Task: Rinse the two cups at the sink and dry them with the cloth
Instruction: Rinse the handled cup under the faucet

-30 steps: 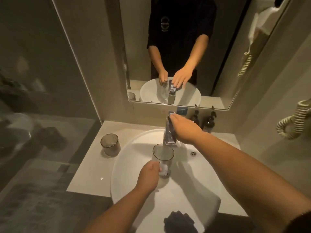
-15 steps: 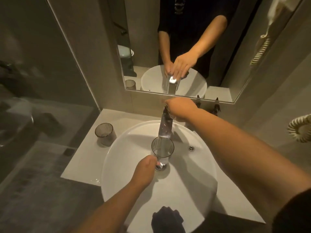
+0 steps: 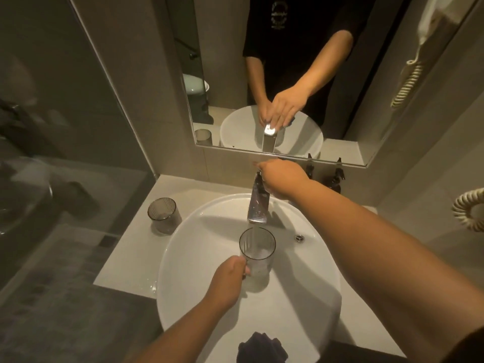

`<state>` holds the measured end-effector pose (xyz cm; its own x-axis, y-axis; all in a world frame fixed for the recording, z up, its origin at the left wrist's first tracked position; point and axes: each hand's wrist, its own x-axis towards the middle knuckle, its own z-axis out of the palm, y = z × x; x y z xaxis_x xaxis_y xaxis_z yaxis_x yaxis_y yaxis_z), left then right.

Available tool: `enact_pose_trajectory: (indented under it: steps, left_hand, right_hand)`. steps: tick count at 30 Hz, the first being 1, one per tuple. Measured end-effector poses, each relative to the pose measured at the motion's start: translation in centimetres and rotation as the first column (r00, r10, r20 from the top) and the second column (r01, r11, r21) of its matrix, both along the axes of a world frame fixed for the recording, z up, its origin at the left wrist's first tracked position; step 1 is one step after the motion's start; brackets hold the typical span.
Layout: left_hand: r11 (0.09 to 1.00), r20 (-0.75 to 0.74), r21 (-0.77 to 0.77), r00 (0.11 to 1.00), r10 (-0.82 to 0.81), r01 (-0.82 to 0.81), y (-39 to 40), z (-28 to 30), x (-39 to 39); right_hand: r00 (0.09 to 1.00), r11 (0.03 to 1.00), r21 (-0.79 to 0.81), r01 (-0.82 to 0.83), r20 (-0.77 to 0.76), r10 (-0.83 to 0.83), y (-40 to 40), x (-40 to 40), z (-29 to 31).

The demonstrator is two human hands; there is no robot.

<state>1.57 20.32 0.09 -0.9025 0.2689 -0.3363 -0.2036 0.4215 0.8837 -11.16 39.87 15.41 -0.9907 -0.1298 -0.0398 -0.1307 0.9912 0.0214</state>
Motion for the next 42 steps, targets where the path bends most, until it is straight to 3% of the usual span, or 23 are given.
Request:
enact_pose_trajectory:
  steps: [2,7,11,15,20,24,28,32,36,42]
  left_hand:
    - [0.998,-0.008,0.025,0.998,0.063,-0.063,-0.4,0.3,-1.2]
    - [0.993,0.011,-0.043,0.993,-0.114,0.114,0.0,-1.1,-0.2]
    - [1.0,0.007,0.023,1.0,0.011,-0.011,-0.4,-0.6,-1.7]
    - [0.984,0.005,-0.091,0.988,-0.152,0.152,-0.4,-1.8,-0.7]
    - [0.992,-0.014,-0.046,0.993,-0.115,0.114,-0.7,-0.7,-2.8]
    - [0.979,0.002,-0.081,0.982,-0.188,0.188,-0.5,-1.2,-1.7]
    - [0.989,-0.001,-0.043,0.99,-0.144,0.144,-1.1,-0.8,-3.2]
    - [0.975,0.01,-0.073,0.977,-0.212,0.212,-0.8,-0.6,-2.7]
    - [0.996,0.006,-0.006,0.996,-0.092,0.092,-0.8,0.5,-3.7]
    - [0.991,0.019,-0.03,0.992,-0.127,0.127,-0.9,1.3,-2.9]
  right_hand:
    - [1.0,1.0,0.002,0.001,-0.008,-0.001,0.2,0.0,-0.1]
    - [1.0,1.0,-0.022,0.018,-0.006,-0.018,-0.2,0.2,-0.1]
    - [1.0,0.999,-0.028,0.029,-0.01,-0.029,-0.3,0.3,0.0]
    - [0.999,0.999,-0.028,0.042,-0.018,-0.042,-0.4,0.5,0.1]
    - [0.999,0.999,-0.033,0.038,-0.016,-0.038,-0.5,0.6,0.2]
    - [0.999,0.998,-0.042,0.046,-0.011,-0.047,-0.4,0.5,0.1]
    - [0.999,0.998,-0.058,0.036,-0.021,-0.038,-0.2,0.4,-0.1]
    - [0.999,0.997,-0.065,0.041,-0.02,-0.042,-0.3,0.5,-0.1]
    - [0.999,0.998,-0.046,0.029,-0.015,-0.03,-0.2,0.4,0.0]
    - [0.999,0.999,-0.036,0.034,-0.014,-0.034,-0.2,0.4,0.0]
